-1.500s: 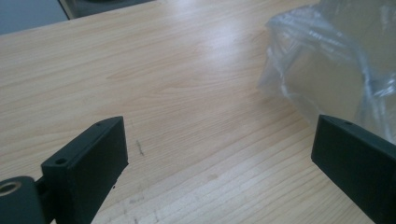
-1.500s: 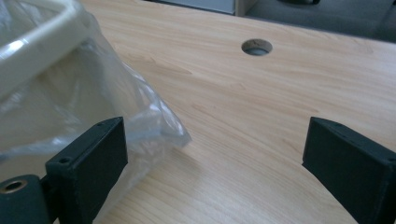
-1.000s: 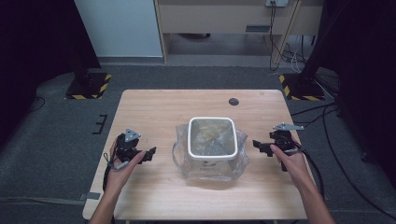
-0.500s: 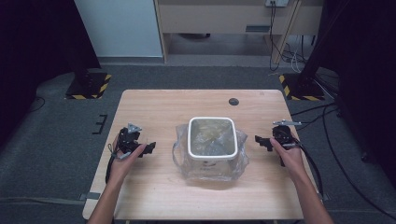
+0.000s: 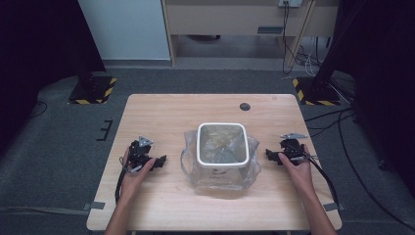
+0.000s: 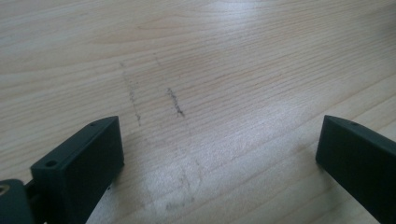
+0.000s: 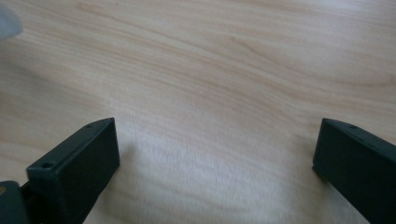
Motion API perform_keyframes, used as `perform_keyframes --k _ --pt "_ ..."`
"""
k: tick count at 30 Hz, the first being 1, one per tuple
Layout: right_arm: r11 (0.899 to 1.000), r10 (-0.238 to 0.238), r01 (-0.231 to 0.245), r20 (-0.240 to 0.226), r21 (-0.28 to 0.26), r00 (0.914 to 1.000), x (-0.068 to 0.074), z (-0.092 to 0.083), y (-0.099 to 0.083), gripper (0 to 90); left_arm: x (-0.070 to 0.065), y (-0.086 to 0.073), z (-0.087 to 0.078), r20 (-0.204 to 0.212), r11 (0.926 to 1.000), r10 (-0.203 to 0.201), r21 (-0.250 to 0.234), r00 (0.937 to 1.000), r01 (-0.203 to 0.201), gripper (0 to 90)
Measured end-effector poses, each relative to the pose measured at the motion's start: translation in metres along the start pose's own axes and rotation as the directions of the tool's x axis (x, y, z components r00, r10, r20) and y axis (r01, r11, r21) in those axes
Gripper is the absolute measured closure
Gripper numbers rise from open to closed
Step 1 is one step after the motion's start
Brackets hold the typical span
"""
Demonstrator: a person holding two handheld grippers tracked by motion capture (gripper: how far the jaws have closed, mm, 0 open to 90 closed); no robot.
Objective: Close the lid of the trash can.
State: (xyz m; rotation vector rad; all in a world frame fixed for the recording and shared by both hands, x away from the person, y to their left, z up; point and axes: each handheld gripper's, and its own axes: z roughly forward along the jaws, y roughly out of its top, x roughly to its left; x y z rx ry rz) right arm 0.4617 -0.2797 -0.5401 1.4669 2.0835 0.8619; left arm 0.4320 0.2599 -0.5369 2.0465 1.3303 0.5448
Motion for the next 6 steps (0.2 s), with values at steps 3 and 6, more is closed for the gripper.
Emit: perform_keyframes --k 3,6 --pt "1.0 -0.001 0.001 -0.006 0.001 1.0 -0.0018 -0.0029 -0.0028 0.3 -0.0037 -0.0021 -0.002 -0.03 0.9995 -0.031 -0.001 0.9991 0.031 0.0" --pt "1.0 0.006 -0.006 0.01 0.002 0.9999 -0.0004 -0.0034 -0.0032 0.2 -0.0063 -0.0026 -0.0026 -0.048 0.9987 -0.051 -0.001 0.9975 0.051 0.0"
